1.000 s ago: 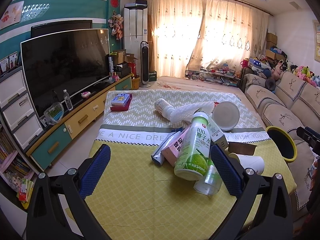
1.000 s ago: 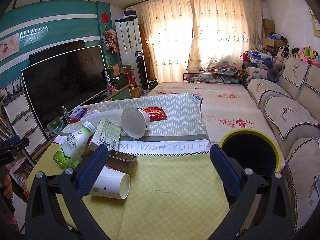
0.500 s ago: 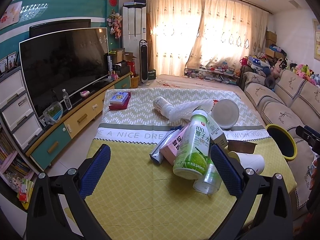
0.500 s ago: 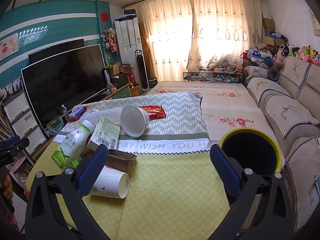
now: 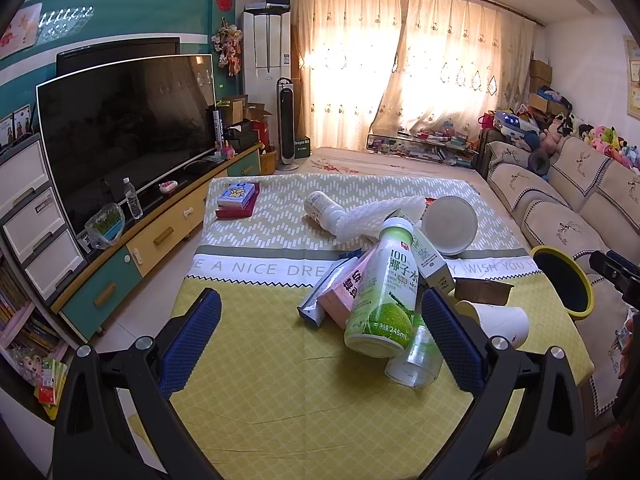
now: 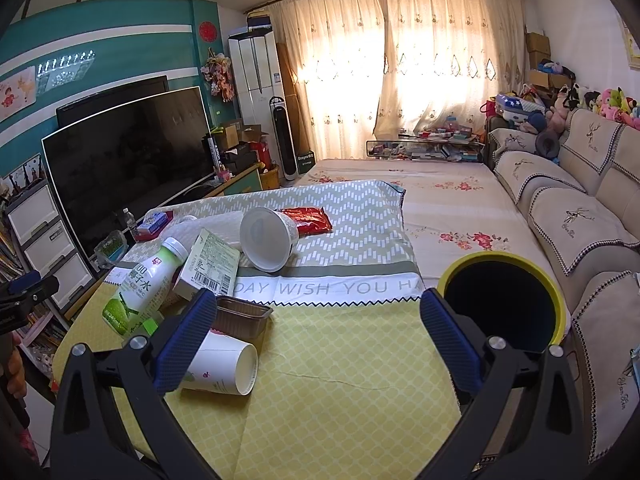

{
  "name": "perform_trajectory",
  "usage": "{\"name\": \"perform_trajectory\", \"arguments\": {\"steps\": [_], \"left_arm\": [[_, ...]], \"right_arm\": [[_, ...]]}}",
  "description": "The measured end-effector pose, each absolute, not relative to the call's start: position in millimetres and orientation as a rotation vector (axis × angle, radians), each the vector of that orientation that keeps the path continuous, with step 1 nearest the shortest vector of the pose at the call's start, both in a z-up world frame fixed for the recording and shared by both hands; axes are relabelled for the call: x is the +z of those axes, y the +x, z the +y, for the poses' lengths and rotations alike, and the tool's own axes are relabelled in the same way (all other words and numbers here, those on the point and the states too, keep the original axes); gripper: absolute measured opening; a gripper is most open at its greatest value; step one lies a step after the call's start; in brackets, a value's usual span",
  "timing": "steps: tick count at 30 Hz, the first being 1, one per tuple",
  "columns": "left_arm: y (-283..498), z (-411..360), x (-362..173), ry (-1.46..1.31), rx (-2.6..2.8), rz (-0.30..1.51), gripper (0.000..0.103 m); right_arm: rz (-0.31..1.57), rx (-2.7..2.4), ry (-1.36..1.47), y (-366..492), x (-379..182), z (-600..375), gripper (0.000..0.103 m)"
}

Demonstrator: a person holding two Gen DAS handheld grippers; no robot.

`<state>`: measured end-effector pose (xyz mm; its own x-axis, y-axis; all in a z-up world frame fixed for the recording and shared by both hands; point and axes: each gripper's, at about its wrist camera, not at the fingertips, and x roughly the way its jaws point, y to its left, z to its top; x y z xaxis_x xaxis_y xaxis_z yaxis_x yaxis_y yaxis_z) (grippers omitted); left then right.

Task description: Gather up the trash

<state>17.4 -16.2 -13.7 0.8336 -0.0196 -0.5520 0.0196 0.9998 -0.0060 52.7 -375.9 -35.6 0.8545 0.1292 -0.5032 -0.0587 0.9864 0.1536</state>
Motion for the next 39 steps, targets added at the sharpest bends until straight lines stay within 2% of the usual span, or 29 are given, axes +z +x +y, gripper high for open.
{"name": "perform_trajectory", "arguments": {"steps": [14, 24, 25, 27, 28, 30, 36, 39], "left_arm": [[21, -18, -16, 0.005, -0.031, 0.6, 0.099], [33, -22, -23, 0.02, -0.062, 0.612, 0.099], [35, -22, -24, 0.023, -0.063, 0.615, 0.099], [39, -22, -26, 0.021, -0.067, 0.619, 0.099], [42, -22, -28, 0.017, -0.069, 0.622, 0.099], [47, -22, -30, 0.013, -0.074, 0.627, 0.099], [55, -22, -33, 0.008, -0.086, 0.632, 0.099], [59, -22, -35, 0.006, -0.091, 0.637, 0.099]], "right_arm": [[0.559, 0.114, 0.141, 60, -41, -372, 0.097], [0.598, 0.145, 0.126, 125, -39, -369, 0.095], [0.598, 0.155, 0.117, 134, -40, -367, 0.093], [0.617, 0.175, 0.101, 153, -45, -360, 0.077], [0.632, 0.193, 0.094, 163, -48, -356, 0.073], [0.666, 0.22, 0.086, 183, -56, -349, 0.051], [0.751, 0.273, 0.05, 229, -74, -326, 0.031], [0.777, 0.272, 0.032, 247, -79, -318, 0.027]]}}
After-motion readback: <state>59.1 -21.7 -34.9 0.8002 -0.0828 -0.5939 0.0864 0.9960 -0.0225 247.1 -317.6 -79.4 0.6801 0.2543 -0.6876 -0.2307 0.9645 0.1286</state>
